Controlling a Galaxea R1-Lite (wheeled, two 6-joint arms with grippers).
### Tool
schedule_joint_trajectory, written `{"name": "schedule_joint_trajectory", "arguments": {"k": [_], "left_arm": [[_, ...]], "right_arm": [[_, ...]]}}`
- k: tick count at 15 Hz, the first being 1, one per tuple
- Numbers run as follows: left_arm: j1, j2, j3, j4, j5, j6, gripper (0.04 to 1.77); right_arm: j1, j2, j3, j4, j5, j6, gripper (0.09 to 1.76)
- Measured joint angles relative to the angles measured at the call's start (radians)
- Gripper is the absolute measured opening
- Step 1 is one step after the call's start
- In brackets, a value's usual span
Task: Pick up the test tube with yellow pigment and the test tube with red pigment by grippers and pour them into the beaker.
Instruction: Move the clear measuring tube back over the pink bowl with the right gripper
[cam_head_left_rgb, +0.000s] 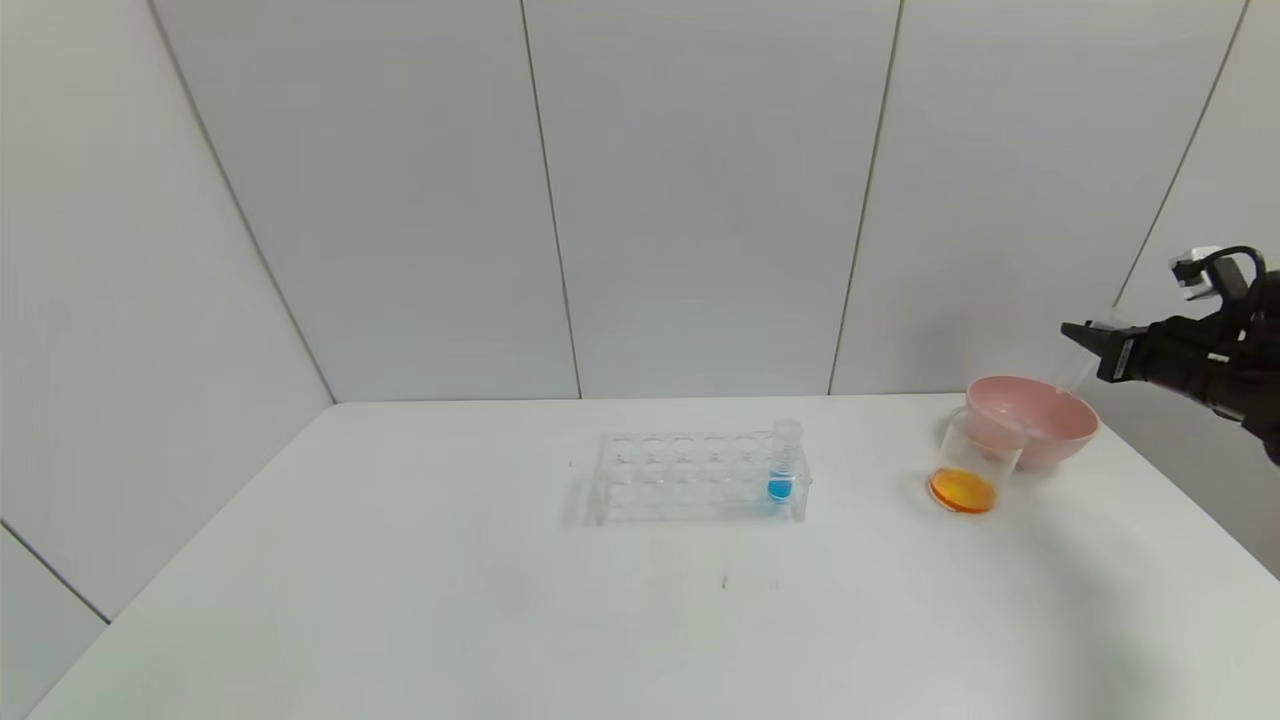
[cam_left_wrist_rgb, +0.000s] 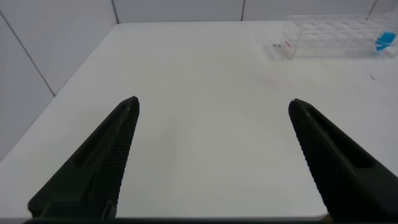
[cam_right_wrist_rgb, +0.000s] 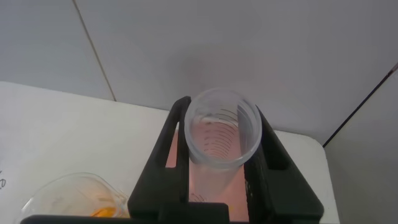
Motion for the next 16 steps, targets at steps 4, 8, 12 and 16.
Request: {"name": "schedule_joint_trajectory", "arguments": {"k": [4, 8, 12, 16], "left_arm": [[0.000, 0.000, 0.000, 0.000, 0.000, 0.000, 1.72], [0.000, 0.000, 0.000, 0.000, 0.000, 0.000, 1.72], [0.000, 0.000, 0.000, 0.000, 0.000, 0.000, 1.72], [0.000, 0.000, 0.000, 0.000, 0.000, 0.000, 1.72]], "right_arm": [[0.005, 0.056, -0.002, -0.010, -0.012, 0.000, 0.56], [0.007, 0.079, -0.008, -0.013, -0.012, 0.000, 0.56], [0.008, 0.085, -0.008, -0.011, -0.011, 0.001, 0.60], [0.007, 0.088, -0.008, -0.007, -0.012, 0.003, 1.03]]}}
